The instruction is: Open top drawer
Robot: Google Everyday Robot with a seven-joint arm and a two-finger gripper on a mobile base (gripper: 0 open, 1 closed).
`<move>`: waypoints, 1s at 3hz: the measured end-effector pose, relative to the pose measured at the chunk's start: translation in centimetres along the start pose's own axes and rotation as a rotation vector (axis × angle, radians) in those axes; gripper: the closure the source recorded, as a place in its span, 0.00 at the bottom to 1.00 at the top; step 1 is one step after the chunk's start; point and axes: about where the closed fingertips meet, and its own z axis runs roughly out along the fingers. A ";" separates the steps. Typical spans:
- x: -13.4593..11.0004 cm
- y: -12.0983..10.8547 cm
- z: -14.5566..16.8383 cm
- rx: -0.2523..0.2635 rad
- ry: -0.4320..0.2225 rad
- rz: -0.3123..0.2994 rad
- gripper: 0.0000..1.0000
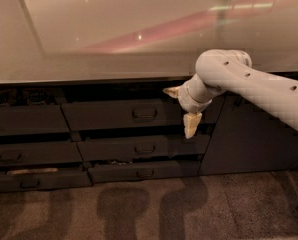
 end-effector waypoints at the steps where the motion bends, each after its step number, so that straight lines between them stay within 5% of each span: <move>1: 0.0 0.0 0.0 -0.001 0.000 0.000 0.00; 3: 2.7 -0.1 2.3 -0.080 0.015 0.047 0.00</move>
Offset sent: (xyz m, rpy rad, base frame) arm 0.0121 -0.0070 -0.0088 -0.0346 0.0415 -0.0204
